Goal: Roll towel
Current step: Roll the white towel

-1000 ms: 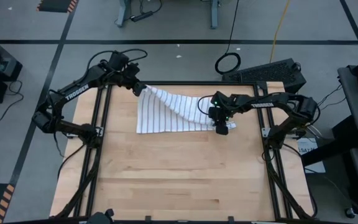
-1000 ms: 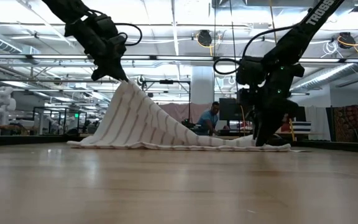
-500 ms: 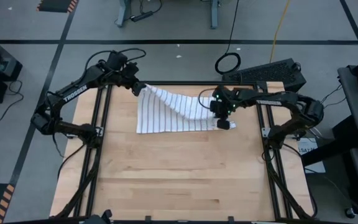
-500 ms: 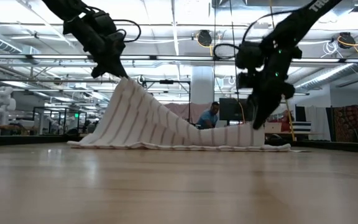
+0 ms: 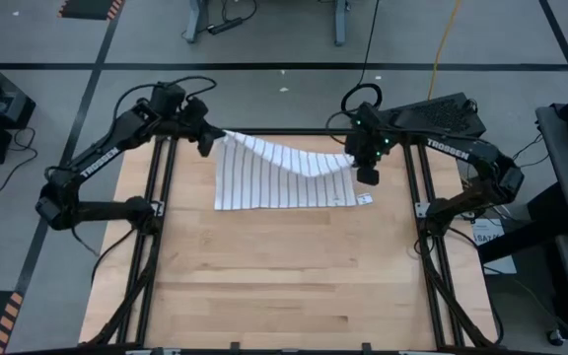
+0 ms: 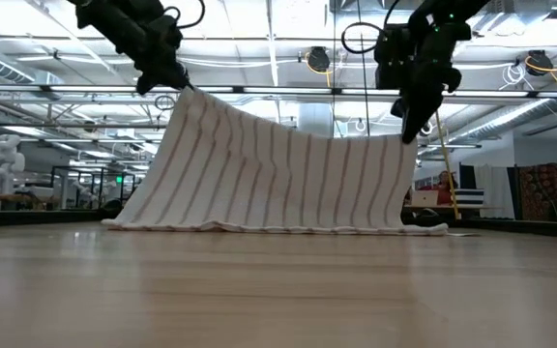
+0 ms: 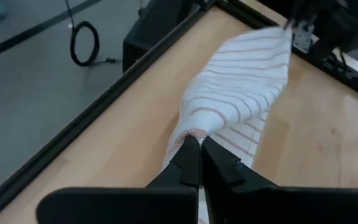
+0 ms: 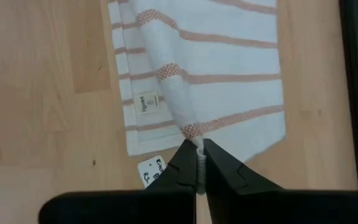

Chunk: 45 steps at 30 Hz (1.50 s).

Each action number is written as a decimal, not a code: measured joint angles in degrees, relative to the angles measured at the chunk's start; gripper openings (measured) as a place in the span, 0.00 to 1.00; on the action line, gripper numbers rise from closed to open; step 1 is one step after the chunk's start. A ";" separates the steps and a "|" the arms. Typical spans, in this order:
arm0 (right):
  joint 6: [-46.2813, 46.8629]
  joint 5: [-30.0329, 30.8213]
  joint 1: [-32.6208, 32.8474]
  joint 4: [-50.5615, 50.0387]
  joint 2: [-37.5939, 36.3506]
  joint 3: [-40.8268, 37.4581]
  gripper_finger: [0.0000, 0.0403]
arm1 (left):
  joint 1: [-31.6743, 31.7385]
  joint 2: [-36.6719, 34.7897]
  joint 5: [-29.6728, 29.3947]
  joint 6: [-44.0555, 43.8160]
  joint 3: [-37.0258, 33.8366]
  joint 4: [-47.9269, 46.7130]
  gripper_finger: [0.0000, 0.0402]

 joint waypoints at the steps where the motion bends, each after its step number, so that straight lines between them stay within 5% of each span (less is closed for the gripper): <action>1: -0.15 0.00 -0.11 -0.40 0.00 0.41 0.01 | -0.30 -0.34 -0.02 0.85 0.00 -0.91 0.01; 9: 4.51 0.28 -0.46 -0.51 0.06 -0.72 0.01 | -4.39 -1.01 -1.48 9.76 0.00 -13.03 0.01; 24: 8.86 8.17 -5.85 14.21 0.99 -2.56 0.00 | -9.57 1.13 -32.24 37.38 0.00 3.39 0.01; 32: 8.84 8.05 -9.77 14.67 3.81 -2.63 0.00 | -9.46 4.59 -26.42 39.75 0.00 1.06 0.01; 39: 7.74 7.38 -13.02 16.40 4.34 -2.63 0.00 | -6.94 7.05 -29.17 39.79 0.00 7.33 0.01; 45: 10.42 -5.67 -13.02 8.84 4.39 -2.63 0.00 | -3.96 9.49 -29.45 39.73 0.00 6.47 0.01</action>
